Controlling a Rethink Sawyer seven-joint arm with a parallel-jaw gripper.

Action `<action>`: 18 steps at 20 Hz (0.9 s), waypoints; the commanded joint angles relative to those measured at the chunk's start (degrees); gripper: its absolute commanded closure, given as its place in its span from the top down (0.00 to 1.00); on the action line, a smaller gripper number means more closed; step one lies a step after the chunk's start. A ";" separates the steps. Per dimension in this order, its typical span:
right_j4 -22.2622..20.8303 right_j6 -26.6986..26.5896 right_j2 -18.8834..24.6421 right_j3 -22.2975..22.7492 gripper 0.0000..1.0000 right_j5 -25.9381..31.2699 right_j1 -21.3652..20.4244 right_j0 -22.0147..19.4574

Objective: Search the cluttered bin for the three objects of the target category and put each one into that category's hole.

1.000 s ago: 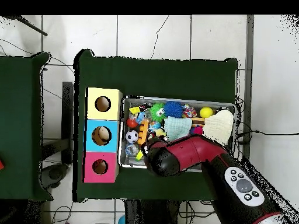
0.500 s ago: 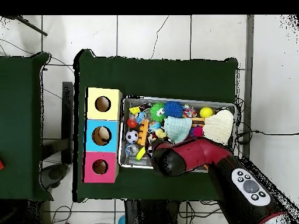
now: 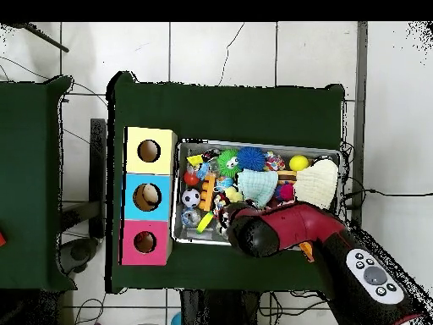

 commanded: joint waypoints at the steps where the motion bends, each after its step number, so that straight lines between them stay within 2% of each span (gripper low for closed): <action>1: -5.15 -1.75 -1.09 -3.22 1.00 -1.46 0.80 1.97; 10: -7.38 1.06 -3.78 -5.06 1.00 -3.04 2.17 4.76; 18: -5.99 0.99 -3.32 -5.40 1.00 -3.33 4.27 3.21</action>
